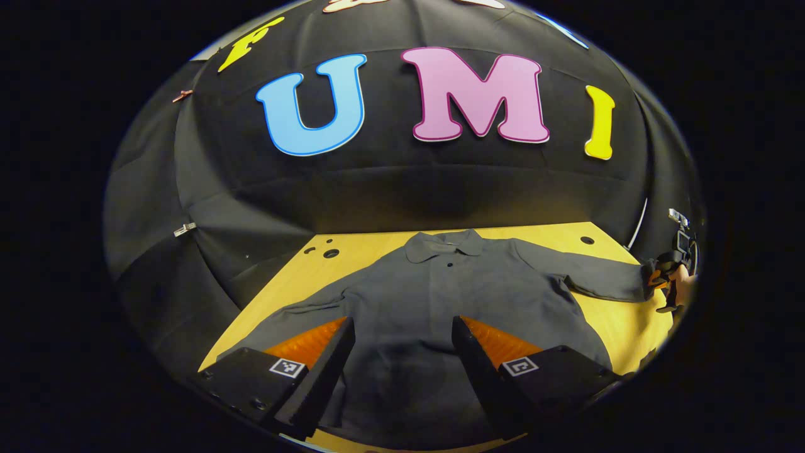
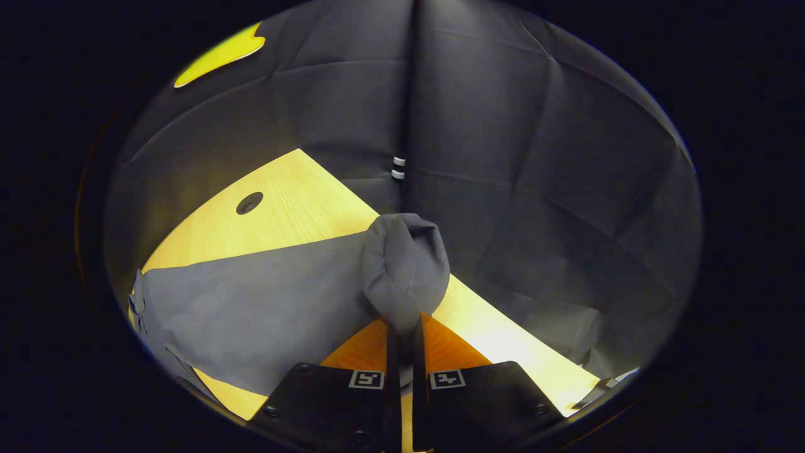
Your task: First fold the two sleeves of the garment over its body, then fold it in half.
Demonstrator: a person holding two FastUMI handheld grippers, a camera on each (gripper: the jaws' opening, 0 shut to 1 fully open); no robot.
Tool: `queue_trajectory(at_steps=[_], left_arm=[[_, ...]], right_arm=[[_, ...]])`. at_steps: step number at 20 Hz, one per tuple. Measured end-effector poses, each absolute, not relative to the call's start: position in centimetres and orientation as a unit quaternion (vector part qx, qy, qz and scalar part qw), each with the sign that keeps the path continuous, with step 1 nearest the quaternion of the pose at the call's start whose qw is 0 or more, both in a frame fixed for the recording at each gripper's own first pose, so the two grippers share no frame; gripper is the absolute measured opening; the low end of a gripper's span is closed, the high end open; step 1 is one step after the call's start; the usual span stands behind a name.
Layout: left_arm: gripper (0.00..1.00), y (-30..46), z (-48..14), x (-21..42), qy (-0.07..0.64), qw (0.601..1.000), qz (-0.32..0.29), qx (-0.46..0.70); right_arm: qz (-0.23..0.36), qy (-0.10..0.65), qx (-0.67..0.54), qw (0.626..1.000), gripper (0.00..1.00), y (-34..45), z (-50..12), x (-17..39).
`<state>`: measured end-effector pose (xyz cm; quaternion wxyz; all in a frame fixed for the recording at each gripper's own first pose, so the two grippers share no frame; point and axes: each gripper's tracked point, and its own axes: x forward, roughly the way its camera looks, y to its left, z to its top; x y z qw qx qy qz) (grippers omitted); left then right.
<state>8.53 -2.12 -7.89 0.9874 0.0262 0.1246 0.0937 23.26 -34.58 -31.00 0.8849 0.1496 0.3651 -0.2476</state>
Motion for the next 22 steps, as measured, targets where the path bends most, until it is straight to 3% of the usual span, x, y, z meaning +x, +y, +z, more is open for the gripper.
queue_trajectory(at_steps=[10, 22], left_arm=[[0.98, 1.3, -8.2, 7.2, 0.117, 0.984, 0.135, -0.016], [0.98, 7.5, -7.3, 2.1, 0.117, 0.973, 0.197, -0.035]], right_arm=[[-0.144, 0.304, 0.071, 0.939, 0.11, -26.5, -22.2, 26.3], [0.046, 0.263, 0.019, 0.964, 0.11, -4.0, -13.8, 29.1]])
